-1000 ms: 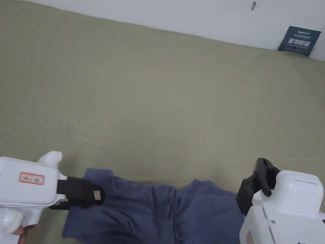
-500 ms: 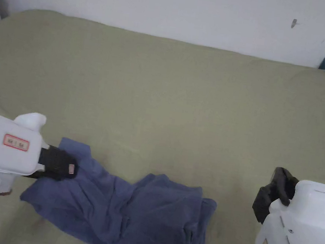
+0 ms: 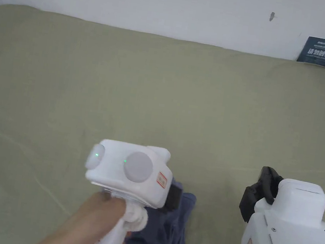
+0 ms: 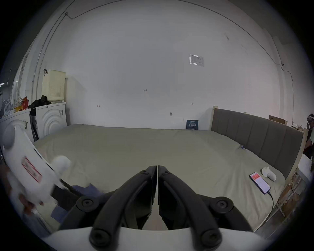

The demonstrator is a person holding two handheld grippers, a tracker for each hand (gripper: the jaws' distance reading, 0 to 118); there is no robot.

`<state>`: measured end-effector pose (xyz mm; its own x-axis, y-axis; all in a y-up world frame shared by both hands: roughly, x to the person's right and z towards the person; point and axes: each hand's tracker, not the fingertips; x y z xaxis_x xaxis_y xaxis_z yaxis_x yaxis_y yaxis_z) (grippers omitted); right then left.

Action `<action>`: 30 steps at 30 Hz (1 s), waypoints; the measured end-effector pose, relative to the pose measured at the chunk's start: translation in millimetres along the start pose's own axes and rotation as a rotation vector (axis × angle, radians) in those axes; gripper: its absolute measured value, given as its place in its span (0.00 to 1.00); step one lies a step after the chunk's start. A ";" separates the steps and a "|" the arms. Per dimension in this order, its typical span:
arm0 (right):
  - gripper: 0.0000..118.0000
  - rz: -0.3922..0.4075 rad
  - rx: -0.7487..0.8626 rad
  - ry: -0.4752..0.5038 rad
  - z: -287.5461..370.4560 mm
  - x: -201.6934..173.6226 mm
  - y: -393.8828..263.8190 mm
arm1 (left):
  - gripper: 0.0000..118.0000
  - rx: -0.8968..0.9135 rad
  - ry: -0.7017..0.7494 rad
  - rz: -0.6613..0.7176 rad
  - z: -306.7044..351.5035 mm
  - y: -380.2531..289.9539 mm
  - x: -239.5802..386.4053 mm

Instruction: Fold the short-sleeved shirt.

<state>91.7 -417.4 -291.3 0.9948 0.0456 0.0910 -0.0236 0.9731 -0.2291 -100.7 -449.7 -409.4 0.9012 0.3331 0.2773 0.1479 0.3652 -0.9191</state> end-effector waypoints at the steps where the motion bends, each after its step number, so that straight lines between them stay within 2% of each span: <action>1: 0.06 -0.005 -0.011 -0.002 -1.7 1.7 -0.9 | 1.00 -0.002 -0.043 -0.020 -13.3 1.4 1.6; 2: 0.06 -0.010 -0.017 -0.003 -2.9 2.9 -1.9 | 1.00 -0.022 -0.081 -0.015 -19.6 0.4 0.6; 4: 0.06 -0.009 -0.025 -0.009 -3.8 3.9 -3.2 | 0.84 0.051 -0.149 0.030 -5.8 -2.5 0.2; 7: 0.06 -0.019 -0.034 -0.004 -6.1 3.7 -4.9 | 0.83 0.148 -0.231 0.117 26.7 -10.2 -25.1; 8: 0.06 -0.021 -0.039 -0.001 -7.0 2.5 -5.1 | 0.80 0.193 -0.262 0.144 38.5 -15.0 -37.5; 9: 0.06 -0.022 -0.040 0.002 -7.4 1.3 -5.4 | 0.70 0.211 -0.287 0.172 46.6 -18.6 -48.0; 11: 0.06 -0.017 -0.040 0.009 -8.2 -3.2 -5.9 | 0.00 0.215 -0.350 0.208 53.9 -24.2 -70.0; 13: 0.06 -0.012 -0.037 0.011 -8.8 -8.5 -6.1 | 0.00 0.183 -0.371 0.216 51.3 -28.5 -85.0; 16: 0.06 -0.011 -0.035 0.017 -10.3 -15.3 -6.0 | 0.00 0.120 -0.475 0.201 33.6 -33.0 -93.2; 18: 0.06 0.000 -0.041 0.019 -11.6 -19.9 -6.4 | 0.00 0.067 -0.492 0.262 15.0 -34.7 -92.5; 22: 0.06 0.011 -0.056 0.036 -10.4 -26.0 -11.0 | 0.00 0.011 -0.585 0.257 -41.8 -32.5 -92.6; 24: 0.06 0.023 -0.069 0.040 -9.0 -28.1 -15.2 | 0.00 -0.055 -0.516 0.277 -67.1 -39.0 -90.4; 25: 0.06 0.028 -0.076 0.041 -8.2 -28.6 -17.6 | 0.00 -0.071 -0.483 0.245 -75.7 -40.9 -87.7; 30: 0.06 0.042 -0.103 0.051 -7.6 -30.3 -26.8 | 0.00 -0.031 -0.499 0.247 -55.6 -37.0 -83.1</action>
<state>62.9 -446.6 -295.2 0.9970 0.0715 0.0308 -0.0573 0.9420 -0.3307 -158.5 -539.2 -414.0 0.6094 0.7795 0.1449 -0.0247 0.2013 -0.9792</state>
